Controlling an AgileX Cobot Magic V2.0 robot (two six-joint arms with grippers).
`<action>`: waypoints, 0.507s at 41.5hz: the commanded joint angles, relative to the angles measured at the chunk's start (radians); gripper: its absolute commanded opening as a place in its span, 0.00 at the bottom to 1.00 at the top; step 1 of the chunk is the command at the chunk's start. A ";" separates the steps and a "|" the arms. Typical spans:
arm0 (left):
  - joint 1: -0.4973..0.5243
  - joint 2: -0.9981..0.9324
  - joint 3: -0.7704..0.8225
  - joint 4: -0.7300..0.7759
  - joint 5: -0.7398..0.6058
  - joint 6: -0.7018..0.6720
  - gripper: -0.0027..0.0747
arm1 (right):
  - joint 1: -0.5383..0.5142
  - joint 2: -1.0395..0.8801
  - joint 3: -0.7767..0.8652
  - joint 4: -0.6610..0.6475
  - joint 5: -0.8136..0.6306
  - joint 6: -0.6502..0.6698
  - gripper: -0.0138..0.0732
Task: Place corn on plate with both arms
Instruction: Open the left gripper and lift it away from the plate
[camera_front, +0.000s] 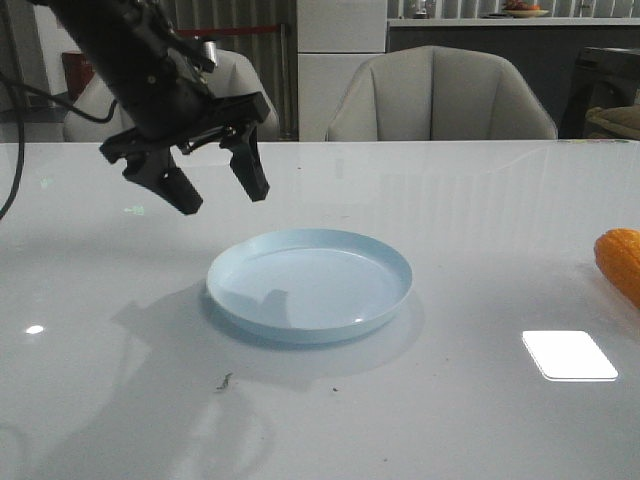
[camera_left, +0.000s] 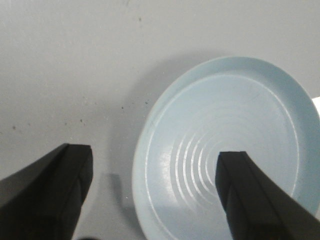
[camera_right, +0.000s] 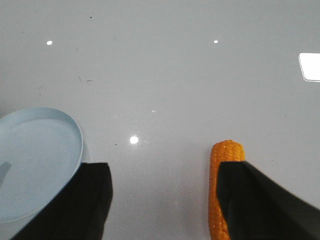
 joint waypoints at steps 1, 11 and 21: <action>-0.002 -0.076 -0.080 0.081 0.006 0.007 0.70 | 0.001 -0.012 -0.037 0.008 -0.061 -0.006 0.79; 0.052 -0.238 -0.091 0.165 -0.058 0.003 0.62 | 0.000 -0.012 -0.037 0.008 -0.068 -0.006 0.79; 0.203 -0.468 -0.084 0.165 -0.071 0.003 0.62 | 0.000 -0.012 -0.037 0.008 -0.068 -0.006 0.79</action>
